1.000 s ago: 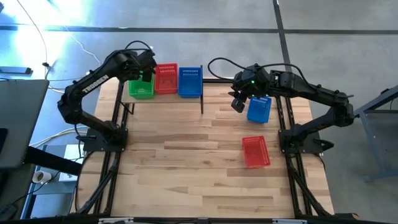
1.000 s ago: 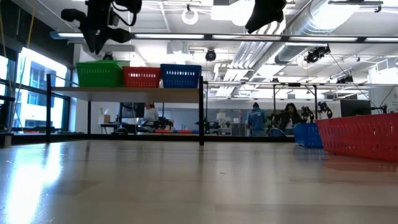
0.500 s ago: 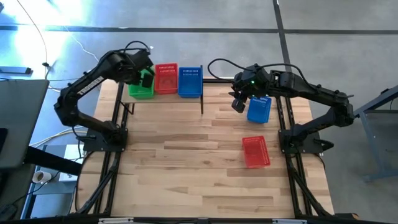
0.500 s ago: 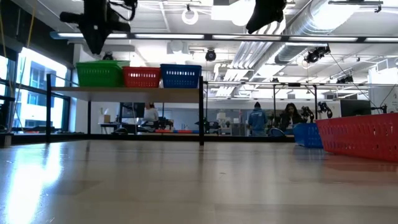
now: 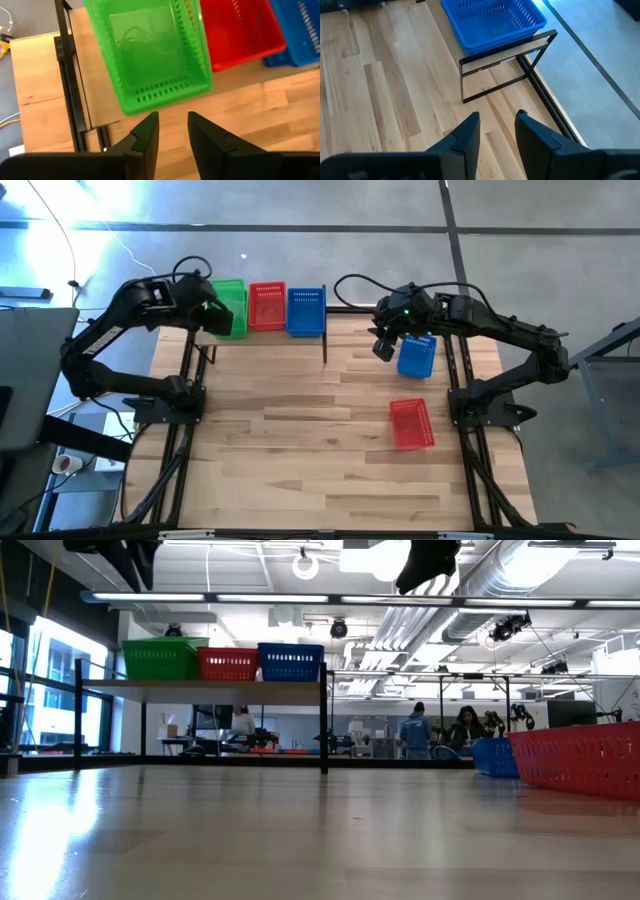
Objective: Stack baskets on shelf by color
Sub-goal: Stack the green basket on top of the red baskets on the shelf
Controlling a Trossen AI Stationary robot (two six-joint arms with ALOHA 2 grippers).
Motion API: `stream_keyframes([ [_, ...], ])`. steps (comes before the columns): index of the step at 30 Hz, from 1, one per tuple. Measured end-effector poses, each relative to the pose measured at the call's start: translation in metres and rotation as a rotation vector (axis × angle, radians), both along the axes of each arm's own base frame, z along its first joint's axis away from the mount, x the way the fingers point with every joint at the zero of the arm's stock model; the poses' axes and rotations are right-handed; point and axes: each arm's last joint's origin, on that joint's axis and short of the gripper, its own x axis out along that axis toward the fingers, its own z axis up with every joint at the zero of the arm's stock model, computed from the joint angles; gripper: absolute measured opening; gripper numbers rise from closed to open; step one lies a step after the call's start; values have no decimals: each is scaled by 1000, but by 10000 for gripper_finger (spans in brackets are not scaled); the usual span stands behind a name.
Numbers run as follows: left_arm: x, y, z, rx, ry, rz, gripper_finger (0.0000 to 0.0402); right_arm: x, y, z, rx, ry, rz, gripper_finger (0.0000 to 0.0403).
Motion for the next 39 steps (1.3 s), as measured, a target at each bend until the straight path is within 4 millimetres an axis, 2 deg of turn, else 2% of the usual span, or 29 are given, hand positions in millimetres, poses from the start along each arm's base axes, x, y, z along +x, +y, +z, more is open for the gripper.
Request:
stream_keyframes([
  [5, -7, -5, -16, 13, 59, 31, 116, 0, 0, 0, 7, -4, -9, 110],
  [10, -7, -1, -36, 17, 117, 159, 140, 0, 0, 0, 11, -7, -13, 110],
  [16, -9, 7, -52, 17, 130, 301, 155, 0, 0, 0, 13, -8, -15, 110],
  [25, -3, 22, -51, 96, 36, 327, 157, 0, 0, 0, 16, -10, -18, 110],
  [39, 15, 54, -74, 47, 205, 357, 156, -1, 0, -1, 23, 4, -16, 110],
])
